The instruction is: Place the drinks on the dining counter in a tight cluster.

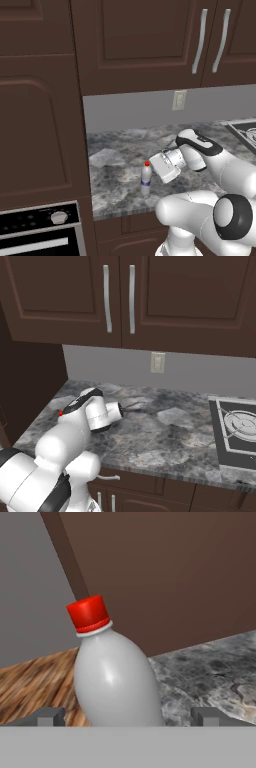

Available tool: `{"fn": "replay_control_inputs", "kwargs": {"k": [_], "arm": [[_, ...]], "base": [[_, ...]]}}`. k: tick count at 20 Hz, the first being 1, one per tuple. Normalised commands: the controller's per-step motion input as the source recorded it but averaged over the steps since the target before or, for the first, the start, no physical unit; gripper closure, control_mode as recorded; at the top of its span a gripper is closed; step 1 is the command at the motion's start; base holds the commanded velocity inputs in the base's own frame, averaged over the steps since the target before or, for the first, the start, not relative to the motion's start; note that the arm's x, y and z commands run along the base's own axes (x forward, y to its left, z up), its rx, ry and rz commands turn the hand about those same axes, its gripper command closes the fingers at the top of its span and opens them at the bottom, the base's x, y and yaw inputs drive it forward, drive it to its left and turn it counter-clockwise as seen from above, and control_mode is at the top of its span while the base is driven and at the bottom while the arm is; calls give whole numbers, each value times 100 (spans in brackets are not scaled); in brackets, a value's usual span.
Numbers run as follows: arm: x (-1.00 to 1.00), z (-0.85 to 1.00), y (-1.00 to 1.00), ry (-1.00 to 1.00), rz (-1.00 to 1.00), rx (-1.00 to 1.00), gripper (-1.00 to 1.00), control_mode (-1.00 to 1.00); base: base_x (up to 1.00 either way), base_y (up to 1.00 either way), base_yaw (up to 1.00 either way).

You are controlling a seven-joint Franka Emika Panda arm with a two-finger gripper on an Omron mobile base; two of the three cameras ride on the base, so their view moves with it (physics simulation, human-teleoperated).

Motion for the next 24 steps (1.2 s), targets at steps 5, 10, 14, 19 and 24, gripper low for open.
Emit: {"fn": "replay_control_inputs", "kwargs": {"k": [5,10,14,19,24], "arm": [[-7,-5,11,0,0,0,-100,-100],[-6,-4,12,0,0,0,-100,-100],[-1,-3,2,1,0,0,-100,-100],[0,-2,0,2,0,0,-100,-100],[0,0,0,0,0,0,100,-100]], "base": [[0,0,0],[0,0,0],[0,0,0],[0,0,0],[0,0,0]]}}
